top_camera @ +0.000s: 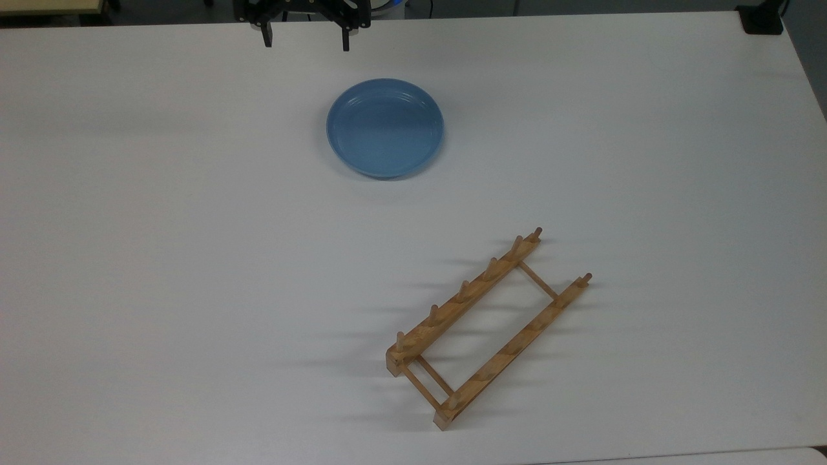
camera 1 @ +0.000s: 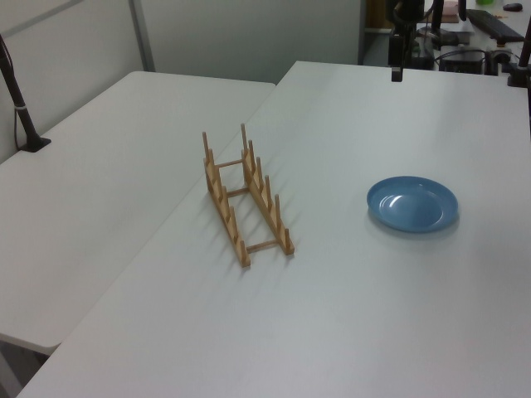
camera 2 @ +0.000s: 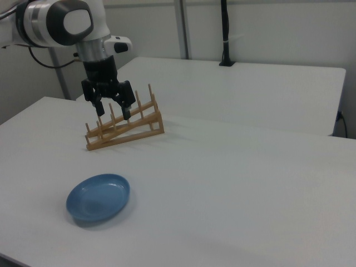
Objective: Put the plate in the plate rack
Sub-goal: 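Lower the gripper onto the rim of the light blue plate, then close the gripper on the plate rim and tilt the plate up, then lift the plate upright and carry it over the wooden rack, then lower the upright plate into a slot between the rack pegs, then open the gripper to release the plate rim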
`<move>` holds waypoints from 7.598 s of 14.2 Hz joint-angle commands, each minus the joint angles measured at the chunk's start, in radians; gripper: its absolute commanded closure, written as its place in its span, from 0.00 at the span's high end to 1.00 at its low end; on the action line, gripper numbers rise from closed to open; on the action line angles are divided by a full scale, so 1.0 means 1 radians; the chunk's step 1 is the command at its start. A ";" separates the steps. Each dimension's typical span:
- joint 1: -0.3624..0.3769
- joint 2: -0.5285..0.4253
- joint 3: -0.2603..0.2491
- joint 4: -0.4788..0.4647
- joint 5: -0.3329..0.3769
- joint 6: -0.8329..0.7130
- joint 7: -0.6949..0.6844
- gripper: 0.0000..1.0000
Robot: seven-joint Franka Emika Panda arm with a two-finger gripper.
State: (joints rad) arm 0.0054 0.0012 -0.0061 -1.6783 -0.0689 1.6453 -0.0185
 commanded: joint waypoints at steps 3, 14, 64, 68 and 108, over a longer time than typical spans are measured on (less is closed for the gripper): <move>-0.002 -0.024 -0.008 -0.014 0.006 -0.018 -0.005 1.00; -0.025 -0.010 -0.006 -0.124 -0.008 0.043 -0.463 1.00; 0.099 0.226 0.005 0.200 -0.190 0.466 0.199 0.00; 0.182 0.278 0.005 0.201 -0.414 0.602 0.489 0.00; 0.315 0.383 0.017 0.243 -0.797 0.616 0.996 1.00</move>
State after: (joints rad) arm 0.3185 0.4680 0.0151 -1.4001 -1.0070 2.2617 0.9975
